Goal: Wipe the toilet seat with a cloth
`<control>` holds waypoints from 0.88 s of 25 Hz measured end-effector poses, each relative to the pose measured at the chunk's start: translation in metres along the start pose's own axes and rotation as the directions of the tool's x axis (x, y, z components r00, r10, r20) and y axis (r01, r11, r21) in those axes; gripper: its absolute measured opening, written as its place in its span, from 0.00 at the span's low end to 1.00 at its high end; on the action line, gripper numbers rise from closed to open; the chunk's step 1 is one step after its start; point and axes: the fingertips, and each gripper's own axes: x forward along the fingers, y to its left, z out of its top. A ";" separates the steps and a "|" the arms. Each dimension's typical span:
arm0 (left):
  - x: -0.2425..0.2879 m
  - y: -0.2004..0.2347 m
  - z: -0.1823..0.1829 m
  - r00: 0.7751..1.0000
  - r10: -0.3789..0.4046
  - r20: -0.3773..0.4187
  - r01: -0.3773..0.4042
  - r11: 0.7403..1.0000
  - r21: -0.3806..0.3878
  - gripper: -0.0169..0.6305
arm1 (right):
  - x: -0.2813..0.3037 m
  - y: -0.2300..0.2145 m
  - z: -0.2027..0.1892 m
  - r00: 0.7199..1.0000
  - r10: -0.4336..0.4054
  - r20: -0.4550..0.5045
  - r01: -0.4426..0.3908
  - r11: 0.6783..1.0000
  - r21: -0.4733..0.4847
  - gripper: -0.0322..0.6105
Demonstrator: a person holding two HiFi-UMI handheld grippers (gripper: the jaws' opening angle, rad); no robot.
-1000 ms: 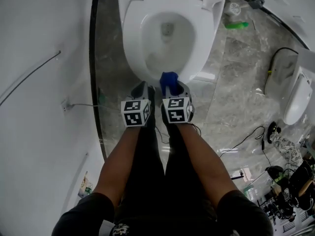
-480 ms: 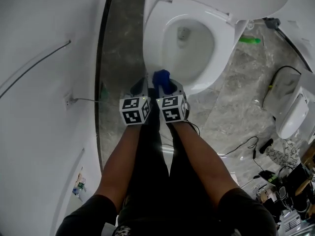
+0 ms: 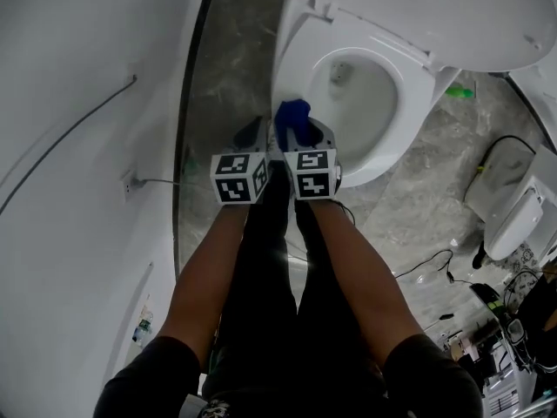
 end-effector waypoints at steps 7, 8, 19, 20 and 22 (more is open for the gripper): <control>0.034 0.006 0.060 0.999 -0.031 0.016 0.030 0.996 0.078 0.04 | 0.023 -0.032 0.067 0.996 -0.056 0.067 0.054 0.998 0.022 0.20; 0.039 0.005 0.068 0.999 -0.037 0.015 0.036 0.995 0.088 0.04 | 0.025 -0.038 0.076 0.995 -0.067 0.074 0.064 0.997 0.033 0.20; 0.079 -0.021 0.127 0.993 -0.121 0.001 0.117 0.966 0.229 0.04 | 0.032 -0.098 0.132 0.977 -0.177 0.122 0.164 0.980 0.108 0.20; 0.080 -0.024 0.130 0.992 -0.124 0.005 0.119 0.964 0.237 0.04 | 0.031 -0.099 0.133 0.980 -0.162 0.120 0.148 0.982 0.114 0.20; 0.078 -0.029 0.134 0.992 -0.127 0.016 0.119 0.963 0.242 0.04 | 0.025 -0.097 0.135 0.985 -0.099 0.139 0.082 0.989 0.123 0.20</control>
